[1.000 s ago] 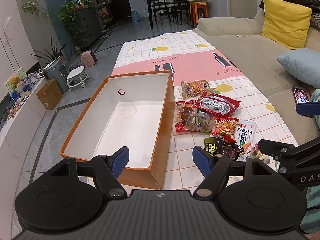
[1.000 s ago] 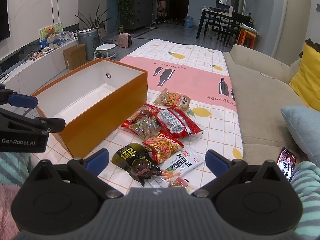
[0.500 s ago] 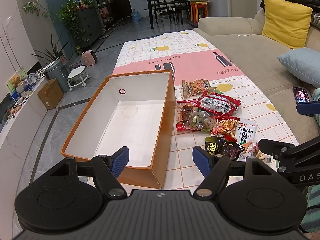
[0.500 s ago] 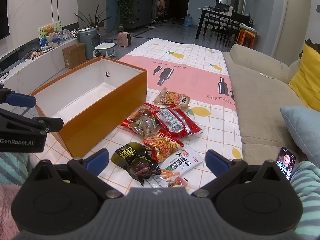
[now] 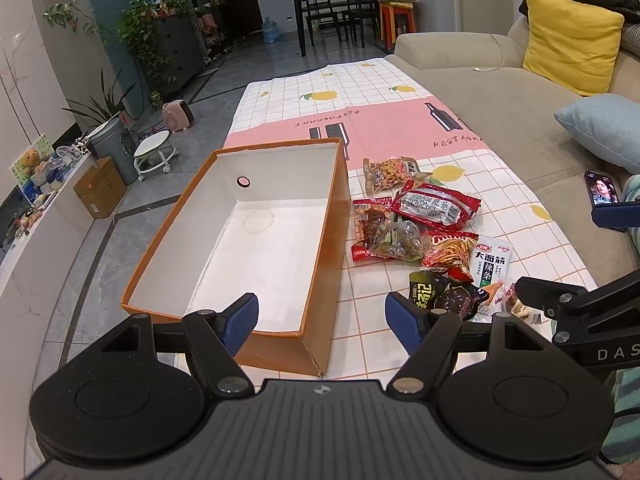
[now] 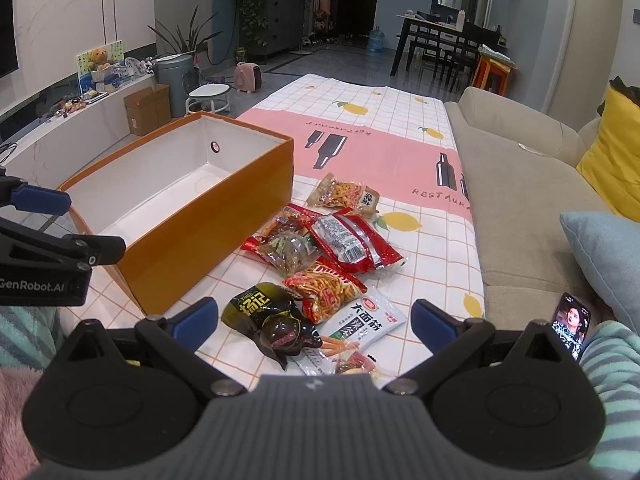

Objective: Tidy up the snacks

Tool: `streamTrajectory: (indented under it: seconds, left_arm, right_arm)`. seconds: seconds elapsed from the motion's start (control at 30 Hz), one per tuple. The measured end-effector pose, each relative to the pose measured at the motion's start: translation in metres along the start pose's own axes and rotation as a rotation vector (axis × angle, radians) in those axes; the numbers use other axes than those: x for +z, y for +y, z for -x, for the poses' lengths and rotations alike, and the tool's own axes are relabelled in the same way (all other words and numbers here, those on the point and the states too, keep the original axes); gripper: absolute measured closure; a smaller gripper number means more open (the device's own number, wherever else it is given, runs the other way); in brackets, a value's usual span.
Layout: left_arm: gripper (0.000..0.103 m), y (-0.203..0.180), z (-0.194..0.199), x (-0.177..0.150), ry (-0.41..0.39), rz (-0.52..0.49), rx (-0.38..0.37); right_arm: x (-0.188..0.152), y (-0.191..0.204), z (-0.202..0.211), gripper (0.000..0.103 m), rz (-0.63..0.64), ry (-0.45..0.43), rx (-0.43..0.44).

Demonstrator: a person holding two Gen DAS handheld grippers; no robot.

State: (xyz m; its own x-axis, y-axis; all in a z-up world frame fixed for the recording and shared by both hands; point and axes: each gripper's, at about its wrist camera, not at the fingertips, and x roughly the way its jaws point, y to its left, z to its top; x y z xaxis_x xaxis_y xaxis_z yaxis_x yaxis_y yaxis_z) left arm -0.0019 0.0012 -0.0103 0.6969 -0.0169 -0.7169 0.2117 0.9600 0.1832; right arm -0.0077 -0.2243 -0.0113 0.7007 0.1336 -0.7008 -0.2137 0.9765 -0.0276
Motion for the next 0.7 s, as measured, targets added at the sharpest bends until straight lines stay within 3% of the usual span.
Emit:
streamTrajectory:
  seconds: [0.7]
  left_arm:
    - [0.018, -0.0030, -0.0006, -0.0039, -0.001, 0.003, -0.013]
  right_arm:
    - [0.0002, 0.0015, -0.0007, 0.004, 0.000, 0.014, -0.009]
